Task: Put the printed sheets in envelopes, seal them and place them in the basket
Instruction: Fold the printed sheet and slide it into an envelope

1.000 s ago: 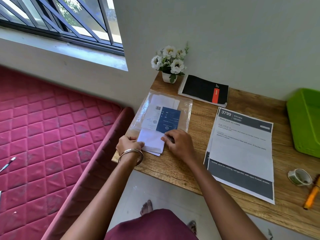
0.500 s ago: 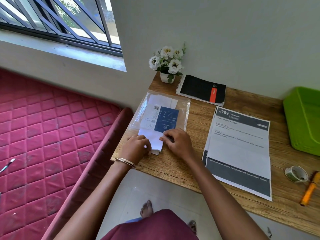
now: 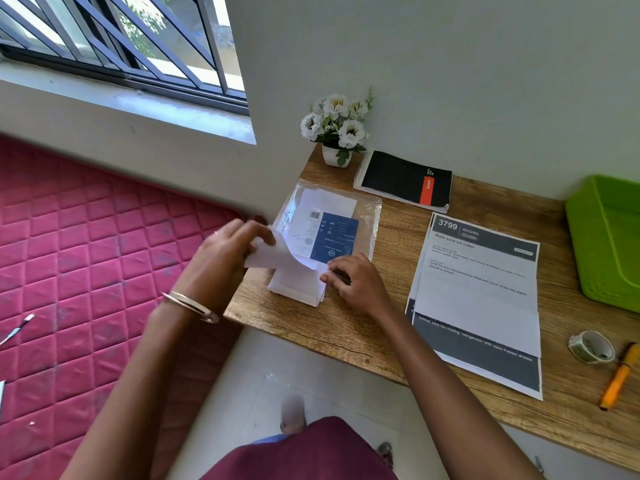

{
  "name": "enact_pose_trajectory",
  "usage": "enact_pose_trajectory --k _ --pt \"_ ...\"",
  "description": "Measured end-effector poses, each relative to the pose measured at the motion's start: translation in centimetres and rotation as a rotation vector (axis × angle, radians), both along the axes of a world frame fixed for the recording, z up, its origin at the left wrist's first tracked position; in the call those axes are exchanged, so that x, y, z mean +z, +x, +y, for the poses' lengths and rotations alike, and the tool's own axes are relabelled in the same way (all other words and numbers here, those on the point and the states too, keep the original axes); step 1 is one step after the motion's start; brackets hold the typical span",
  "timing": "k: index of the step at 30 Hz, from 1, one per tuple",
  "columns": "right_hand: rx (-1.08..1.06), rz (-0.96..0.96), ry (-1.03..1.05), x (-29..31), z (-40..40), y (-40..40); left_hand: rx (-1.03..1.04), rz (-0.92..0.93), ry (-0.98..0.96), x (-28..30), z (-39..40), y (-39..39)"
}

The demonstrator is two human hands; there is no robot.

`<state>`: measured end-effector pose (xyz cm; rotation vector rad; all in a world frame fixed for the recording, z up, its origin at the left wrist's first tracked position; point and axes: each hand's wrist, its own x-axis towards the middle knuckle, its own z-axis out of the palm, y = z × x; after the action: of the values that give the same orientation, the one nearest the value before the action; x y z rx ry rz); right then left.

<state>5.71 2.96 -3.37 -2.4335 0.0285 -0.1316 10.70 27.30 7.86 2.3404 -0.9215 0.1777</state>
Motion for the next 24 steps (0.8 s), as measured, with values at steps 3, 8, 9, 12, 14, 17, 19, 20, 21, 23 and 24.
enact_pose_trajectory --k 3,8,9,12,14,17,19,20,21,23,24 --pt "0.023 0.021 -0.008 0.4 0.0 -0.2 -0.045 -0.088 -0.005 4.4 0.5 1.4" --pt "0.063 0.066 0.006 0.4 -0.2 -0.2 -0.066 -0.119 -0.131 11.3 -0.4 3.7" --pt "0.064 0.089 0.015 0.9 -0.2 -0.2 -0.07 -0.069 -0.205 12.0 -1.0 4.0" --pt "0.034 0.205 0.3 3.0 -0.5 -0.7 -0.085 0.112 -0.376 12.2 -3.5 4.7" --pt "-0.015 0.232 0.749 4.9 -1.0 -1.7 -0.065 0.247 -0.488 11.2 -5.3 4.7" --pt "-0.187 0.346 1.481 7.0 -2.5 -3.3 0.027 0.35 -0.653 9.2 -7.9 4.5" --pt "-0.219 0.409 1.742 7.5 -3.7 -4.4 0.097 0.418 -0.748 7.8 -9.6 4.3" --pt "-0.18 0.332 1.813 7.5 -4.4 -5.1 0.127 0.466 -0.789 7.1 -10.3 4.2" --pt "-0.149 0.242 1.883 7.7 -5.2 -5.8 0.142 0.518 -0.811 6.4 -10.9 4.0" --pt "-0.192 0.104 1.971 7.8 -6.8 -7.4 0.15 0.598 -0.797 5.0 -12.3 3.7" --pt "-0.217 0.047 1.961 7.9 -7.6 -8.6 0.145 0.626 -0.765 4.5 -13.0 3.4"
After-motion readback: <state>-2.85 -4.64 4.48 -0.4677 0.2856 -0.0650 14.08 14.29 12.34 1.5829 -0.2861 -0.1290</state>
